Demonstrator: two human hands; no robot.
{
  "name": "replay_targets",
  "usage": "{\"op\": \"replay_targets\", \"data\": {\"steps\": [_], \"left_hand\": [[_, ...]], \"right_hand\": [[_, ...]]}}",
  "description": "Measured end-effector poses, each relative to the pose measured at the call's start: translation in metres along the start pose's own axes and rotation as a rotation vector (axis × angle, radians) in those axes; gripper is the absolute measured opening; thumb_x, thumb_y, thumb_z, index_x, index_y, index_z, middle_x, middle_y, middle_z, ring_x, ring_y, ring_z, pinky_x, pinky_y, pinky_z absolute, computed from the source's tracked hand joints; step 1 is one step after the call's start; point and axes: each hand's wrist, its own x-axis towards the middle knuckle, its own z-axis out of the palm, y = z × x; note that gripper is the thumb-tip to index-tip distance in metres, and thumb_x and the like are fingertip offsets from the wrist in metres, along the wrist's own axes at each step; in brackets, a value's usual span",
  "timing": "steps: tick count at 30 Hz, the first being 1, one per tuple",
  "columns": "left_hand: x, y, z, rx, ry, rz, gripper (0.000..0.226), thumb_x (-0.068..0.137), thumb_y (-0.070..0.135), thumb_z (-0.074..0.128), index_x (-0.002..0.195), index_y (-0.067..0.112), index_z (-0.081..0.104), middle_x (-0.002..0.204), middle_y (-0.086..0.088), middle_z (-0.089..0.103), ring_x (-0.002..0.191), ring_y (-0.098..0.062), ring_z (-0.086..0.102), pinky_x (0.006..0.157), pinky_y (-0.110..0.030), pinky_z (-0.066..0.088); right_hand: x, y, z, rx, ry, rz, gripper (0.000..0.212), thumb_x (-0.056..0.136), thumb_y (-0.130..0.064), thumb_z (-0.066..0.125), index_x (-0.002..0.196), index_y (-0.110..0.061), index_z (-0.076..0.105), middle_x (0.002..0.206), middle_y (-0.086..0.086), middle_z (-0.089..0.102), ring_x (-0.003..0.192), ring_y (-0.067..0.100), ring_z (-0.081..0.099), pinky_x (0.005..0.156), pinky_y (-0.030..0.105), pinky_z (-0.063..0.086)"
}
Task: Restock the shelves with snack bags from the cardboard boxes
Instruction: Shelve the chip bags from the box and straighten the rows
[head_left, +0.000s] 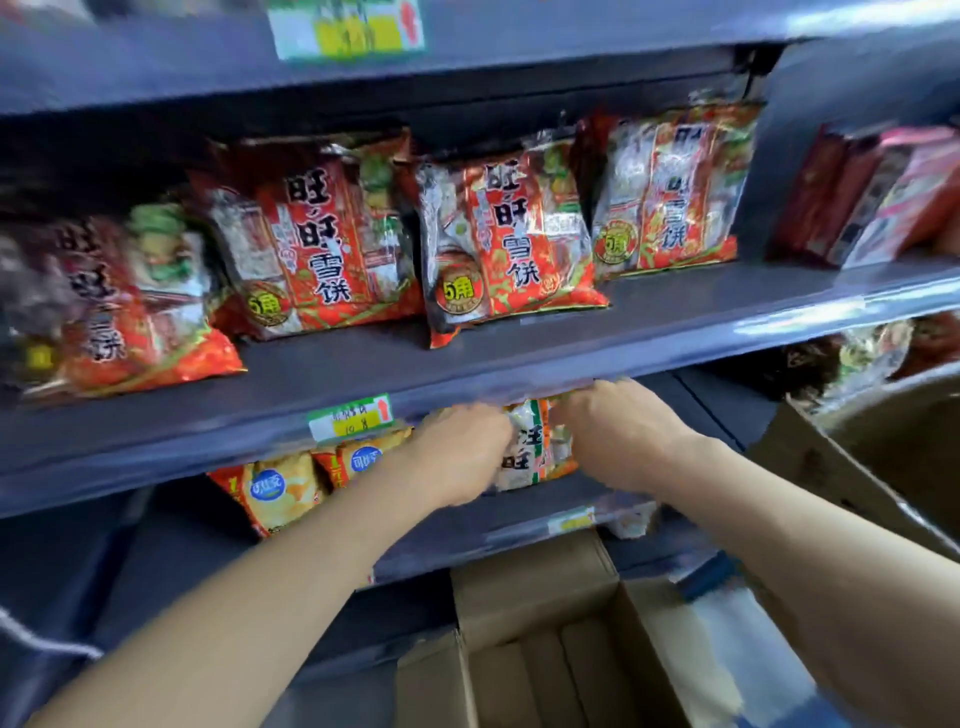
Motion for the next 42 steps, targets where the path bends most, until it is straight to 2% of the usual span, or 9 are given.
{"op": "replay_targets", "data": {"steps": [6,11,16,21,25,28,34,38,42], "left_hand": [[-0.055,-0.03,-0.098,0.013,0.052,-0.111,0.032,0.085,-0.001,0.049,0.113,0.013,0.059,0.114,-0.012,0.06,0.106,-0.033,0.058,0.071,-0.035,0.04],[-0.097,-0.047,-0.132,0.009,0.076,-0.264,0.037,0.087,-0.003,0.05,0.119,0.013,0.056,0.118,-0.01,0.059,0.109,-0.031,0.057,0.078,-0.037,0.046],[-0.138,-0.065,-0.134,-0.017,0.101,-0.422,0.037,0.087,-0.005,0.046,0.119,0.01,0.056,0.112,-0.01,0.06,0.098,-0.028,0.058,0.068,-0.034,0.042],[-0.163,-0.103,-0.125,-0.058,0.096,-0.556,0.036,0.087,-0.004,0.047,0.117,0.011,0.058,0.111,-0.01,0.062,0.099,-0.029,0.058,0.071,-0.034,0.042],[-0.167,-0.146,-0.112,-0.06,0.078,-0.589,0.031,0.088,-0.003,0.045,0.112,0.009,0.059,0.11,-0.01,0.061,0.097,-0.029,0.058,0.075,-0.038,0.046],[-0.164,-0.182,-0.106,-0.046,0.078,-0.608,0.028,0.088,-0.005,0.044,0.108,0.006,0.06,0.107,-0.012,0.061,0.096,-0.031,0.059,0.072,-0.038,0.046],[-0.144,-0.268,-0.075,-0.07,0.024,-0.601,0.019,0.084,-0.009,0.041,0.08,0.01,0.046,0.086,-0.009,0.053,0.08,-0.028,0.052,0.063,-0.034,0.038],[-0.122,-0.317,-0.035,-0.203,-0.043,-0.594,0.03,0.091,-0.001,0.043,0.114,0.012,0.056,0.115,-0.013,0.058,0.101,-0.03,0.055,0.072,-0.03,0.038],[-0.096,-0.353,-0.005,-0.354,-0.109,-0.581,0.049,0.097,0.013,0.047,0.142,0.028,0.034,0.146,-0.014,0.033,0.116,-0.033,0.051,0.093,-0.035,0.044]], "right_hand": [[-0.021,-0.015,-0.11,-0.001,0.028,-0.047,0.04,0.09,-0.007,0.045,0.126,-0.018,0.057,0.121,0.007,0.063,0.109,0.029,0.06,0.085,0.033,0.043],[-0.027,-0.041,-0.154,0.016,0.052,-0.117,0.038,0.091,-0.003,0.045,0.125,-0.014,0.056,0.114,0.009,0.064,0.101,0.028,0.062,0.072,0.028,0.035],[-0.017,-0.072,-0.168,0.028,0.075,-0.249,0.037,0.088,0.0,0.046,0.12,-0.012,0.058,0.116,0.009,0.064,0.101,0.029,0.062,0.077,0.034,0.049],[0.008,-0.097,-0.172,0.032,0.097,-0.327,0.034,0.088,-0.004,0.046,0.119,-0.012,0.057,0.114,0.011,0.064,0.102,0.031,0.061,0.07,0.031,0.038],[0.044,-0.12,-0.17,0.068,0.067,-0.32,0.038,0.09,-0.009,0.047,0.127,-0.012,0.054,0.124,0.011,0.061,0.11,0.03,0.059,0.086,0.038,0.048],[0.075,-0.134,-0.166,0.08,0.023,-0.282,0.039,0.092,-0.011,0.048,0.131,-0.014,0.052,0.127,0.011,0.059,0.115,0.03,0.057,0.096,0.041,0.045],[0.149,-0.173,-0.144,0.106,-0.016,-0.22,0.036,0.093,-0.011,0.046,0.128,-0.013,0.052,0.123,0.014,0.059,0.11,0.032,0.058,0.085,0.037,0.044],[0.184,-0.191,-0.125,0.151,-0.058,-0.158,0.041,0.091,-0.017,0.047,0.132,-0.02,0.051,0.13,0.01,0.057,0.116,0.03,0.056,0.095,0.039,0.044],[0.21,-0.193,-0.111,0.15,-0.12,-0.12,0.042,0.09,-0.024,0.05,0.133,-0.024,0.048,0.134,0.007,0.054,0.119,0.029,0.053,0.097,0.04,0.044]]}}
